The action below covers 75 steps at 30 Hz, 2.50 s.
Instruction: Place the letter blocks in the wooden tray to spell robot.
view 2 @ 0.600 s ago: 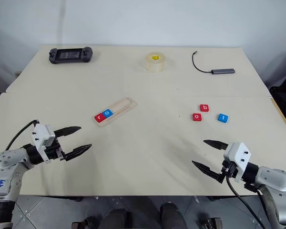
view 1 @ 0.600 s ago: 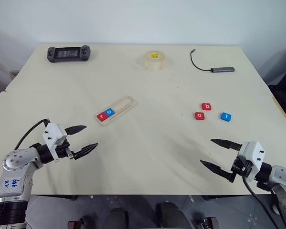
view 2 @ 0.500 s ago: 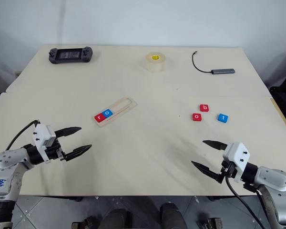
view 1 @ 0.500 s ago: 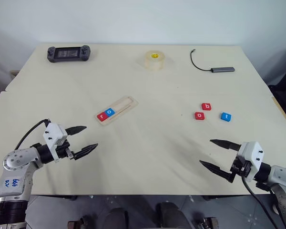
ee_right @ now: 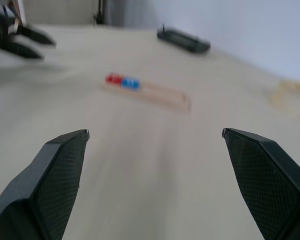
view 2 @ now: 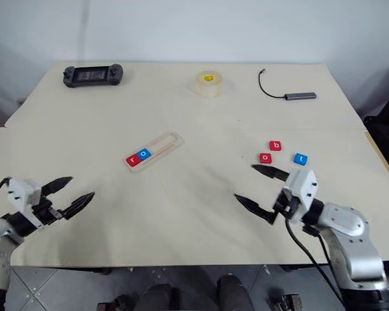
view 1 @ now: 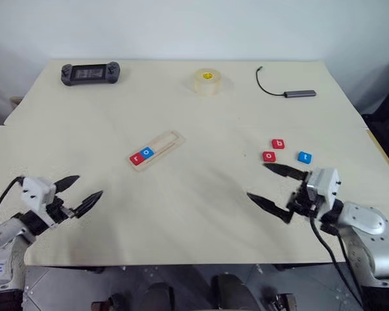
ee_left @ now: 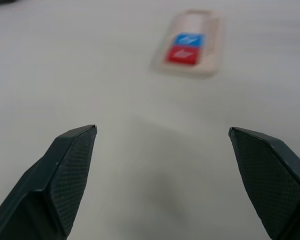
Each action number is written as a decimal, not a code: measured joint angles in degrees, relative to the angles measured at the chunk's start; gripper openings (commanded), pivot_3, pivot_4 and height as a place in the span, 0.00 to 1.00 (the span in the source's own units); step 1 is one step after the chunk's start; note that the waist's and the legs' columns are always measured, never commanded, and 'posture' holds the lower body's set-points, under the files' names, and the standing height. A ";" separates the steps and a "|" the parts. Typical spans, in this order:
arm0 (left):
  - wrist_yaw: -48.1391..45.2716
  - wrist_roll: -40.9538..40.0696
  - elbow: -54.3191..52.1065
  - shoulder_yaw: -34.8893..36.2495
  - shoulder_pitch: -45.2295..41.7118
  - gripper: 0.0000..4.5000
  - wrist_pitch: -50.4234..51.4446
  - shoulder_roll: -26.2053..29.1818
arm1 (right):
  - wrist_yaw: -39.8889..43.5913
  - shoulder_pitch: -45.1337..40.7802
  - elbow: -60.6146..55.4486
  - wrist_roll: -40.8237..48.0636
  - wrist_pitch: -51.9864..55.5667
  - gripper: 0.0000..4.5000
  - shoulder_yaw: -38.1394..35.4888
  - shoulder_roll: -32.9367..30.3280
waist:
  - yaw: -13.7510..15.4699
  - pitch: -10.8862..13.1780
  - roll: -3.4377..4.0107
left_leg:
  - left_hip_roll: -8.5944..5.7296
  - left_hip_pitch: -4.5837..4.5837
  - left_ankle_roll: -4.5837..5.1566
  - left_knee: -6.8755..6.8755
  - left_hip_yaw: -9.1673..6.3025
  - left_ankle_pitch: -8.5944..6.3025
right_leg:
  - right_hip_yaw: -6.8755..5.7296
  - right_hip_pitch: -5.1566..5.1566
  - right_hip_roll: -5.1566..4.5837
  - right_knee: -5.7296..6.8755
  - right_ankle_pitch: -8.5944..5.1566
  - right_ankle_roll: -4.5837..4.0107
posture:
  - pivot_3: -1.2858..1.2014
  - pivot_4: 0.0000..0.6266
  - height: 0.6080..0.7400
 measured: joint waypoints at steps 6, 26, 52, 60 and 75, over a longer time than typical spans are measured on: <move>-1.36 -0.61 1.67 -1.83 -2.62 1.00 2.75 -0.07 | -3.25 0.71 -2.91 -0.50 2.40 1.00 1.42 0.32 | 1.82 -0.04 -0.09 | -0.36 -0.08 0.09 0.01 -0.28 -0.01 | -0.85 0.06 -0.54 -0.05 0.01 -0.02 | 0.52 0.24 1.00; -5.60 16.65 38.21 -26.66 -46.28 1.00 -5.04 -5.30 | -7.97 9.52 -11.63 1.08 7.14 1.00 -2.12 -1.29 | 0.14 -0.03 -0.13 | -1.00 -0.20 0.27 0.09 -0.78 0.13 | -1.76 -0.16 -0.83 0.11 0.03 0.03 | 0.52 0.24 1.00; -12.49 19.56 39.70 -27.46 -46.91 0.76 -8.00 -5.58 | -10.63 9.94 -13.27 1.38 7.94 1.00 -2.34 -1.05 | 0.37 -0.04 -0.14 | -1.04 -0.14 0.20 0.15 -0.87 0.19 | -1.73 -0.09 -0.88 0.22 0.04 0.04 | 0.52 0.24 1.00; -19.08 17.74 23.81 -32.27 -41.54 0.76 -8.92 -12.62 | -9.29 17.38 -13.44 1.59 7.80 1.00 -8.35 -2.84 | 1.85 -0.03 -0.15 | -1.05 -0.32 0.23 0.15 -1.01 0.17 | -1.69 -0.12 -0.91 0.07 0.04 0.04 | 0.52 0.24 1.00; -19.18 25.13 16.70 -46.24 -44.41 0.76 -1.44 -17.91 | -6.53 45.09 -20.72 3.44 4.37 1.00 -25.36 1.68 | 2.59 -0.04 -0.12 | -1.14 -0.07 0.39 0.15 -0.88 0.22 | -1.59 0.15 -0.82 0.05 0.14 0.23 | 0.52 0.24 1.00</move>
